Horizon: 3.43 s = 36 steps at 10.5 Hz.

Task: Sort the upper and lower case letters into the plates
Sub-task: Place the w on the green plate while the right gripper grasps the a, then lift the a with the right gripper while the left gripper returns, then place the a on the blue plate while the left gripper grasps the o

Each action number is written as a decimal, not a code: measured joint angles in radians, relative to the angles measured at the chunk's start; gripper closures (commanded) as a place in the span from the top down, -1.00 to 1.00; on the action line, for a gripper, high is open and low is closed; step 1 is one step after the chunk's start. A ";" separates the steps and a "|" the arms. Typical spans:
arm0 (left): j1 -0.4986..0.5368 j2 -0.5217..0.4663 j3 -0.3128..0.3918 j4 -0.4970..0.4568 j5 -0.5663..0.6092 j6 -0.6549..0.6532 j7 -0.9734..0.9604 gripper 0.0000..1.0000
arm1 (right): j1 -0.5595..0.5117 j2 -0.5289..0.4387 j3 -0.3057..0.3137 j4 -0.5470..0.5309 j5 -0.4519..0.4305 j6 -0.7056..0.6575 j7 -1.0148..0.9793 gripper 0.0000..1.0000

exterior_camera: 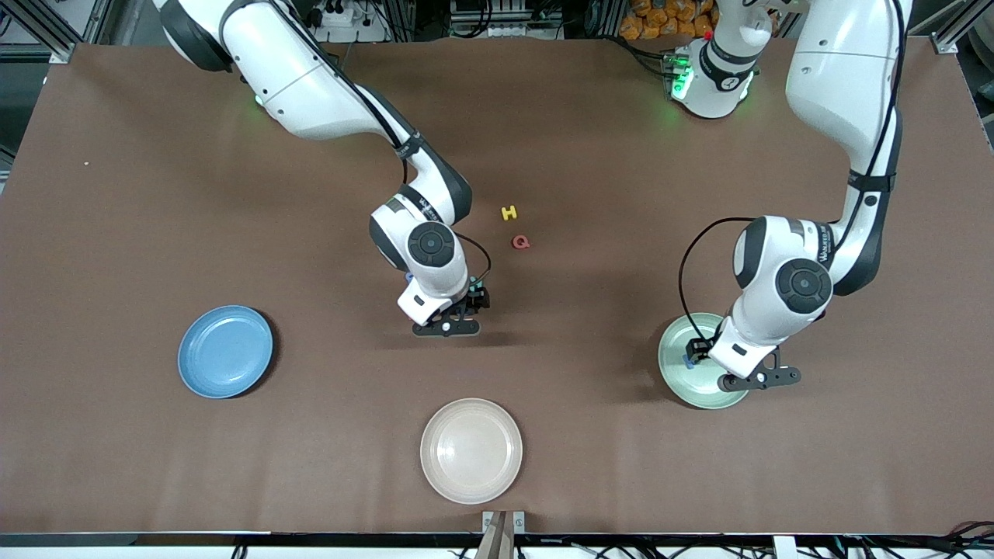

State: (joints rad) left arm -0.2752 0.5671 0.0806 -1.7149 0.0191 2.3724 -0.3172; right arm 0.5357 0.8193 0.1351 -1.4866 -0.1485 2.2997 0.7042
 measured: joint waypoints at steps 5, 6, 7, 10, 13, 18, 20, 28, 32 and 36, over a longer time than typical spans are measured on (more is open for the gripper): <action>-0.016 -0.109 -0.018 -0.002 -0.002 -0.091 -0.006 1.00 | 0.012 0.044 0.002 0.043 0.000 0.002 0.035 1.00; -0.024 -0.120 -0.036 -0.004 -0.002 -0.105 -0.035 1.00 | 0.012 0.046 0.002 0.045 0.000 0.002 0.036 1.00; -0.041 -0.123 -0.048 -0.005 -0.002 -0.109 -0.070 1.00 | 0.012 0.047 0.002 0.047 0.000 0.002 0.036 1.00; -0.087 -0.126 -0.058 -0.009 -0.004 -0.110 -0.118 1.00 | 0.011 0.049 0.002 0.051 0.000 0.002 0.037 -0.53; -0.150 -0.123 -0.071 -0.022 -0.013 -0.112 -0.215 1.00 | 0.011 0.048 0.003 0.055 0.002 0.000 0.039 -1.00; -0.149 -0.175 -0.129 -0.017 -0.017 -0.171 -0.292 1.00 | 0.006 0.048 0.003 0.064 0.002 -0.003 0.024 -1.00; -0.121 -0.193 -0.195 -0.018 -0.017 -0.200 -0.337 1.00 | -0.024 0.041 0.000 0.076 0.002 -0.016 0.000 -1.00; -0.204 -0.116 -0.346 -0.034 -0.017 -0.140 -0.586 1.00 | -0.372 -0.069 0.000 0.093 0.004 -0.296 -0.590 -1.00; -0.260 -0.020 -0.362 -0.037 -0.004 -0.088 -0.626 1.00 | -0.466 -0.106 0.000 0.088 0.008 -0.394 -0.795 -1.00; -0.296 0.037 -0.382 -0.042 -0.001 -0.086 -0.636 0.93 | -0.578 -0.108 0.000 0.059 0.016 -0.398 -0.954 -1.00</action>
State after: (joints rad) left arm -0.5715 0.6045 -0.3014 -1.7564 0.0179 2.2861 -0.9530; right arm -0.0422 0.7114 0.1350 -1.4271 -0.1320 1.9013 -0.2501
